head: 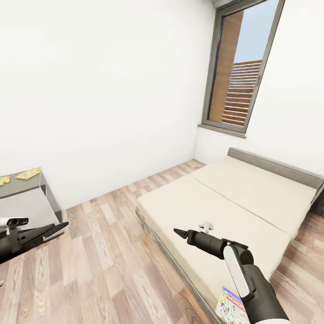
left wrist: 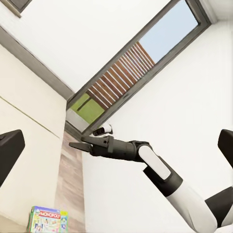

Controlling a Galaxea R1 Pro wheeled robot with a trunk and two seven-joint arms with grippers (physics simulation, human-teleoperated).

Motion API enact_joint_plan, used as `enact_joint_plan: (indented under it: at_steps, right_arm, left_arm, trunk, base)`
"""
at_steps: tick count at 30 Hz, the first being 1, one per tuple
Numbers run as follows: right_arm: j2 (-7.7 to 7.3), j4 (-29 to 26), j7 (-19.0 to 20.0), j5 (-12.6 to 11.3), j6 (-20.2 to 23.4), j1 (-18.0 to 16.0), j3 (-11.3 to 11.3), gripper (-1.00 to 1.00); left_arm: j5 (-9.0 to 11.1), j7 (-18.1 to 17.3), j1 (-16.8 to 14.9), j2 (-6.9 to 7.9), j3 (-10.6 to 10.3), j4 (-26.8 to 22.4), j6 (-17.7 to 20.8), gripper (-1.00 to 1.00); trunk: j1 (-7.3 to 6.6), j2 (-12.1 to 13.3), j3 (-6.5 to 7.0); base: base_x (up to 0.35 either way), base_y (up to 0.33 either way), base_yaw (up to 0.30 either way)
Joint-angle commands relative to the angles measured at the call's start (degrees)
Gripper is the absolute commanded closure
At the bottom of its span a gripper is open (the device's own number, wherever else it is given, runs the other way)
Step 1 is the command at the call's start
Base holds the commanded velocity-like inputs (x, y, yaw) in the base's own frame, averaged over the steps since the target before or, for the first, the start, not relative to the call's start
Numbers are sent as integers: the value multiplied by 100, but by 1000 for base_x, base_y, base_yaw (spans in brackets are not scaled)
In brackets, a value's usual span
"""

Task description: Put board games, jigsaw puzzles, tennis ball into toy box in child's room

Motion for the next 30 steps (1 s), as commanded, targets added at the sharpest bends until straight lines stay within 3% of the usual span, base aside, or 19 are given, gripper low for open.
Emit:
enact_joint_plan:
  at_steps: [1, 30]
  right_arm:
    - [6, -1, 11, -13, 39, -6, -12, -100]
    - [12, 0, 10, -19, 39, -6, -19, -100]
  left_arm:
    - [-1, -20, -2, 3, 2, -1, 61, -100]
    - [-1, -20, -2, 4, 2, 0, 61, -100]
  trunk:
    - [3, -11, -8]
    - [3, -11, 98]
  base:
    - [0, 0, -258]
    - [0, 0, -258]
